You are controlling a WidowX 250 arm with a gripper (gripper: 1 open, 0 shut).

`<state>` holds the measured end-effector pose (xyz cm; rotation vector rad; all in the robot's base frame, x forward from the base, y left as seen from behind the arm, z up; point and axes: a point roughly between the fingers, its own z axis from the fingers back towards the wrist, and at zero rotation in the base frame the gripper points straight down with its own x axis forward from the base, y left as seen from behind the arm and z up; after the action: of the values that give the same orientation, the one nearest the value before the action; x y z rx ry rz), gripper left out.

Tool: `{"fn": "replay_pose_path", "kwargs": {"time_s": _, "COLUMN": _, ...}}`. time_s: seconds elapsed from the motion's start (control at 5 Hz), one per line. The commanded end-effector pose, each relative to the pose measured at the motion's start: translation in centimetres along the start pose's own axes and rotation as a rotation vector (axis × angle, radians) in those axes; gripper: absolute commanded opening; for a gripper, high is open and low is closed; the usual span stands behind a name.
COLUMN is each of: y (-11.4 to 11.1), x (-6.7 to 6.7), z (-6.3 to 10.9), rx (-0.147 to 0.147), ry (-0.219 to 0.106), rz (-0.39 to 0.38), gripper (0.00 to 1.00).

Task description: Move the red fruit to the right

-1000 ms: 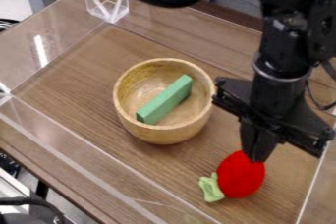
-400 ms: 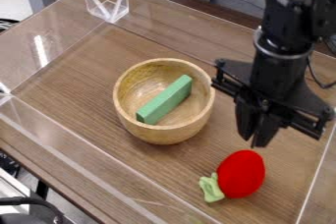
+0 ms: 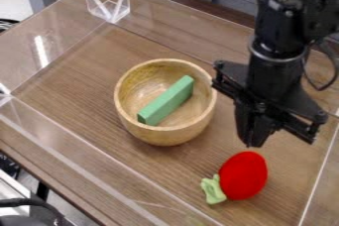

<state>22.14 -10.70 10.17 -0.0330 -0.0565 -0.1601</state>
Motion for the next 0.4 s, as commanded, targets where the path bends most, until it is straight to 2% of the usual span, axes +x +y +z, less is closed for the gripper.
{"fn": "replay_pose_path", "kwargs": {"time_s": 0.0, "y": 0.95, "x": 0.77, "z": 0.83, "rx": -0.008, "ry": -0.020, "rz": -0.002, "gripper": 1.00}}
{"fn": "replay_pose_path", "kwargs": {"time_s": 0.2, "y": 1.82, "x": 1.02, "z": 1.55, "rx": -0.008, "ry": -0.020, "rz": 0.010, "gripper": 0.00}}
